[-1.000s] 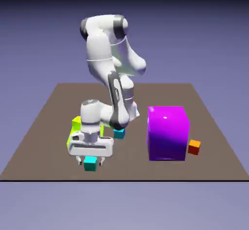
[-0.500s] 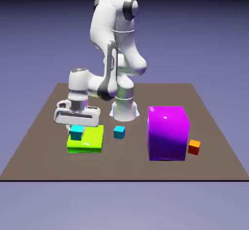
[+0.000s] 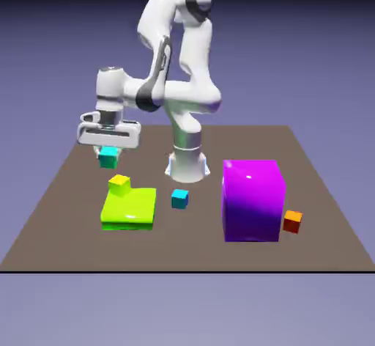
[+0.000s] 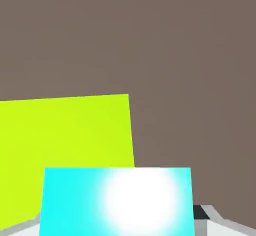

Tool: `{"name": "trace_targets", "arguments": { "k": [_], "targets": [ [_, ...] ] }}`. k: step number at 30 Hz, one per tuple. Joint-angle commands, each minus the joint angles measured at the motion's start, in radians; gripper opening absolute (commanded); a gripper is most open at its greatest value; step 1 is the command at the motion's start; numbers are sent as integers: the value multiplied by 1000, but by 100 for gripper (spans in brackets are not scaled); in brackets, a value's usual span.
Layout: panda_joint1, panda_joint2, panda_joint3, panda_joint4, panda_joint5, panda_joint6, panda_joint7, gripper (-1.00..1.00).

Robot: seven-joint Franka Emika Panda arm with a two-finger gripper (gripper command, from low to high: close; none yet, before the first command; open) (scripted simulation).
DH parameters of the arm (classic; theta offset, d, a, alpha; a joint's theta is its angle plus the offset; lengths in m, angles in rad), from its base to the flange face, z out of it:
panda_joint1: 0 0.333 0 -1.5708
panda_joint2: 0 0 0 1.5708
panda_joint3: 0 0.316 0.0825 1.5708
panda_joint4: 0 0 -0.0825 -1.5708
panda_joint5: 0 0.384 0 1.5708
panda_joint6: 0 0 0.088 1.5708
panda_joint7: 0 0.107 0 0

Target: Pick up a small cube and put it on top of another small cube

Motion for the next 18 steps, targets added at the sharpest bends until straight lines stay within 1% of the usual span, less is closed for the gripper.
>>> {"name": "trace_targets", "arguments": {
  "k": [1,3,5,14,15,16,17,18],
  "targets": [
    [4,-36,-35,-16,-37,-19,5,-100],
    [12,-109,-106,-48,-109,-59,15,-100],
    [14,-123,-120,-54,-122,-67,17,-100],
    [257,203,-352,-56,-107,284,-4,-100],
    [270,220,-364,-56,-106,302,-5,-100],
    [270,220,-364,-56,-106,302,-5,100],
    [270,220,-364,-56,-106,302,-5,100],
    [243,184,-338,-56,-107,263,-3,100]
  ]
}}
